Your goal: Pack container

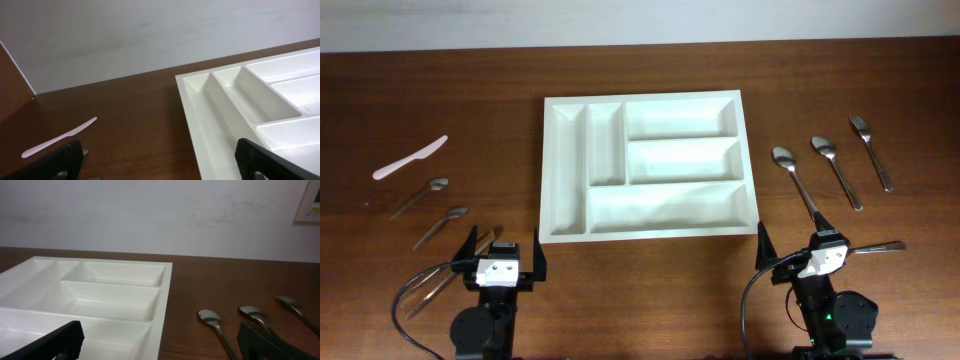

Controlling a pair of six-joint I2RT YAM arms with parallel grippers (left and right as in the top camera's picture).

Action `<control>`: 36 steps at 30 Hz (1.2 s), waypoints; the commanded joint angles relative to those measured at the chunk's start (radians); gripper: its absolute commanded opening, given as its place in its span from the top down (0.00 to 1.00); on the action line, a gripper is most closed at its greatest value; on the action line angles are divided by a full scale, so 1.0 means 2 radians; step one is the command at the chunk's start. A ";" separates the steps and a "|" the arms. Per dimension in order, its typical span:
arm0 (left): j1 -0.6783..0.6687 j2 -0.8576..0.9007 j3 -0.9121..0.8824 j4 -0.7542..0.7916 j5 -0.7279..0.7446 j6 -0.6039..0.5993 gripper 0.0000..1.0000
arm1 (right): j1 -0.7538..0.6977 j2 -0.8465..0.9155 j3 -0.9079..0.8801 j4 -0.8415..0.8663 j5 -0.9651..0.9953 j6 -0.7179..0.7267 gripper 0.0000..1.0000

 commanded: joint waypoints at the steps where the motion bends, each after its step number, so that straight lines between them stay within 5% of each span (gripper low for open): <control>1: -0.002 -0.004 -0.003 -0.001 -0.002 0.008 0.01 | 0.005 0.000 -0.002 0.000 0.004 0.000 0.01; 17: -0.002 -0.004 -0.003 -0.001 -0.002 0.008 0.01 | 0.005 0.000 0.001 0.009 -0.018 0.038 0.01; 25: -0.002 -0.004 -0.003 -0.001 -0.002 0.008 0.01 | 0.004 0.023 0.126 -0.003 0.026 0.034 0.01; 36: -0.002 -0.004 -0.003 -0.001 -0.002 0.008 0.01 | 0.004 0.364 0.504 -0.355 0.076 0.034 0.01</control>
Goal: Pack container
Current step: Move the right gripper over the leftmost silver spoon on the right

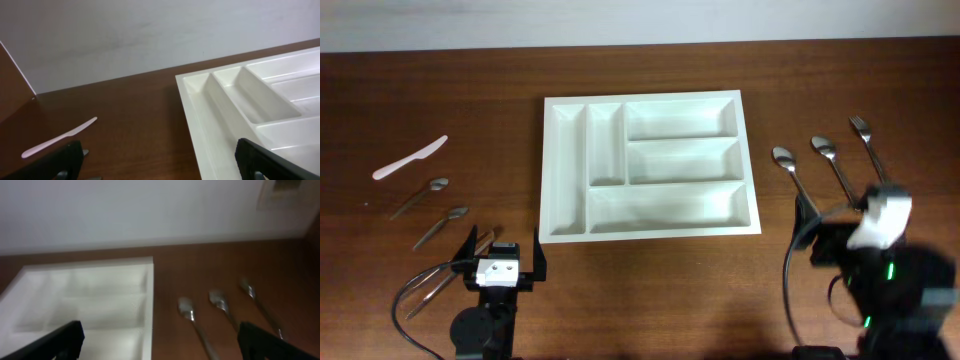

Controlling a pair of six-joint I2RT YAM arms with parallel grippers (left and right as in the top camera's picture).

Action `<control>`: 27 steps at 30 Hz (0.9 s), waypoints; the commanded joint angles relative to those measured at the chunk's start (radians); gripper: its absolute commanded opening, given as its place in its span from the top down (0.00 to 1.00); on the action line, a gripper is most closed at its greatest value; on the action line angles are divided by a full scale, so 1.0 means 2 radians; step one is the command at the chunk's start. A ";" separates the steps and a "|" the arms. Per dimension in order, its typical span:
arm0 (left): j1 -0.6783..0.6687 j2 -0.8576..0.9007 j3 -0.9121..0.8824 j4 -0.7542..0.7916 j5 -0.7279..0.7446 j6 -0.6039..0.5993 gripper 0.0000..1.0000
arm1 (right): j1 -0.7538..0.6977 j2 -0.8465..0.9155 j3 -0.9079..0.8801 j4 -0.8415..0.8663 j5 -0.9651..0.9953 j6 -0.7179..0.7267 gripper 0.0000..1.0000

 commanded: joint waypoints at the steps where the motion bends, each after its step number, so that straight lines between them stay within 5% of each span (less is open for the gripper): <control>1: -0.002 -0.004 -0.003 -0.001 -0.001 0.008 0.01 | 0.004 0.115 0.110 -0.061 0.002 0.004 0.01; 7: -0.002 -0.004 -0.003 -0.001 -0.001 0.008 0.01 | 0.004 0.276 0.256 -0.172 -0.063 0.004 0.01; 19: -0.002 -0.004 -0.003 -0.001 -0.001 0.008 0.01 | 0.004 0.450 0.269 -0.151 0.044 -0.006 0.01; 27: -0.002 -0.004 -0.003 -0.001 -0.001 0.008 0.01 | 0.004 0.498 0.269 -0.160 0.053 -0.199 0.01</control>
